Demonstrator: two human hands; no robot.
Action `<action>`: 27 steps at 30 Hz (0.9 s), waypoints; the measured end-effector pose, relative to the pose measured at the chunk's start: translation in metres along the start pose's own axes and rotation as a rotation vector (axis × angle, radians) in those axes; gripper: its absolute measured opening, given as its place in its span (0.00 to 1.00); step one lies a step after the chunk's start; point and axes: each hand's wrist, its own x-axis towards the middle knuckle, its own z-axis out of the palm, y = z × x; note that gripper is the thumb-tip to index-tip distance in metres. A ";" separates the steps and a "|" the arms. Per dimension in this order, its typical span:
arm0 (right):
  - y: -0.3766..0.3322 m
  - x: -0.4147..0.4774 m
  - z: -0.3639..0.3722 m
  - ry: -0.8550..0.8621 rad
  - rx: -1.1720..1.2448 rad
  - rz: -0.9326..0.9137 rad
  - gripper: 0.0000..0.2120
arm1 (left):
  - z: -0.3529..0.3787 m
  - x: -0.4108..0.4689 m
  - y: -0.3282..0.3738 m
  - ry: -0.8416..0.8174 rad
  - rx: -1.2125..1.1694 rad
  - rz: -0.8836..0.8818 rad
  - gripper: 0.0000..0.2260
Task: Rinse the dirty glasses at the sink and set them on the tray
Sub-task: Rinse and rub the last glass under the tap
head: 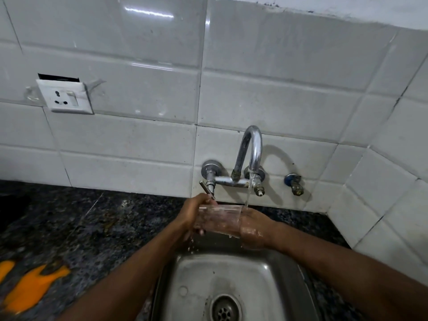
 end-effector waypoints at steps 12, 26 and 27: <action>-0.010 0.007 -0.004 -0.052 0.457 0.129 0.39 | 0.004 -0.014 -0.001 0.100 -0.044 0.056 0.15; -0.009 -0.004 0.011 -0.060 0.285 0.048 0.37 | 0.014 -0.014 -0.003 0.168 0.184 0.100 0.13; -0.010 -0.006 0.016 0.029 0.150 0.060 0.35 | 0.015 -0.013 -0.001 0.131 0.214 -0.043 0.13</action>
